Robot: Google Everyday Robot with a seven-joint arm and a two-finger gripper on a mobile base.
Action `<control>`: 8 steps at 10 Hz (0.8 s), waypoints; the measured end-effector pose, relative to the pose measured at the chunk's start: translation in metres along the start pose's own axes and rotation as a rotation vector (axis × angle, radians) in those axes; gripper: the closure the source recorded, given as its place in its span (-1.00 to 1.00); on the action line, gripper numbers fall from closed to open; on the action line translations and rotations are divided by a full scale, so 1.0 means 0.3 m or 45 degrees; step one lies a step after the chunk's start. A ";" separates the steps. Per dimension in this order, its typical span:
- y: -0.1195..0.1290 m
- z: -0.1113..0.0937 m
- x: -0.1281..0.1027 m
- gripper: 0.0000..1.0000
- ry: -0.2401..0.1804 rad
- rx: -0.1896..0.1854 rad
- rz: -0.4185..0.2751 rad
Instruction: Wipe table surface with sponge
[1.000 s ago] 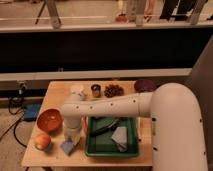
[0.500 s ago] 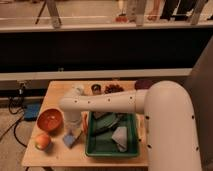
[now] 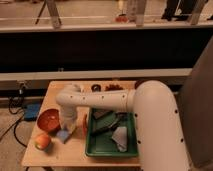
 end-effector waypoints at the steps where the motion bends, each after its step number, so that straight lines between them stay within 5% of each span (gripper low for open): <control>1: -0.005 0.014 -0.020 1.00 -0.035 0.006 -0.019; 4: 0.047 0.042 -0.128 1.00 -0.093 -0.007 -0.076; 8: 0.117 0.039 -0.224 1.00 -0.081 -0.063 -0.124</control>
